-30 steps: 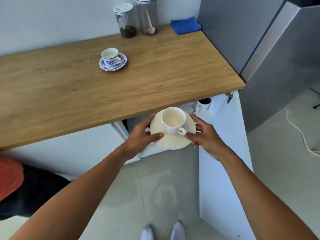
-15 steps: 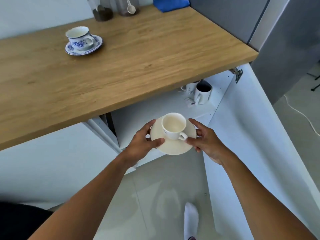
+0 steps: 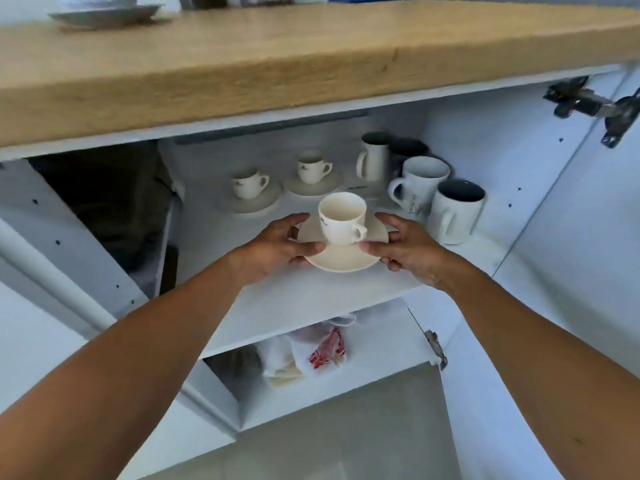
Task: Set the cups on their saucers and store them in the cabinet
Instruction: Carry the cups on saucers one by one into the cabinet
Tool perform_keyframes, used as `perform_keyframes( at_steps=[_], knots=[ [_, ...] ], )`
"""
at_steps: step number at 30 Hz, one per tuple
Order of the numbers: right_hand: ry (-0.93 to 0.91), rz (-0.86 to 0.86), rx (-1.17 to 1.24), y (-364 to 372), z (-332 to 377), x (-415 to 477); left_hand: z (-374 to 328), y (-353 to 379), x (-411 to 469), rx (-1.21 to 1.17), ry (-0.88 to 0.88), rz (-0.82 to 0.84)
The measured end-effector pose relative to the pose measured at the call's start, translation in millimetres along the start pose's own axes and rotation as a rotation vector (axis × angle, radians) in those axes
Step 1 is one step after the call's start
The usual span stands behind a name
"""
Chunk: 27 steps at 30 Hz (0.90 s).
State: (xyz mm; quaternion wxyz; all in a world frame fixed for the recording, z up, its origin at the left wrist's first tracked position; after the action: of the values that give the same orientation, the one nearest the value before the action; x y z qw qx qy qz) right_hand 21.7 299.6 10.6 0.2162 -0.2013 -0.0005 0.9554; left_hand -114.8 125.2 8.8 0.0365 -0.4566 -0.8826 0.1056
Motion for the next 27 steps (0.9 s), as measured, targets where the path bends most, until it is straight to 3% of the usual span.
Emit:
perform_keyframes(
  at_steps=[6,13,22,27],
  knots=[
    [-0.036,-0.064,-0.061,-2.3,-4.7,67.4,29.5,-16.7,52.9,0.082,0.019,-0.038],
    [-0.076,-0.126,-0.115,-9.4,0.2,110.1,35.7,-30.0,89.8,0.545,0.099,0.047],
    [-0.038,-0.219,-0.214,-21.2,4.3,127.6,26.2,-20.6,101.0,0.914,0.043,0.174],
    [-0.011,-0.238,-0.297,-22.6,6.3,123.7,26.9,-19.6,104.4,0.994,0.017,0.185]
  ],
)
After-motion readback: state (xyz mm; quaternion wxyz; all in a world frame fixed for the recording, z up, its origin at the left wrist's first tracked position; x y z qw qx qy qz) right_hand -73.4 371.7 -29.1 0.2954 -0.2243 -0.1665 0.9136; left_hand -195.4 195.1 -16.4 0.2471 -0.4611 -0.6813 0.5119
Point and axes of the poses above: each hand's wrist, its own x-axis towards the middle knuckle, its own y-axis out of the palm, z = x × y, the point moved 6 cm from there along x, towards the middle knuckle, and after that the axes turned 11 degrees about y, right-handed, at the moved point
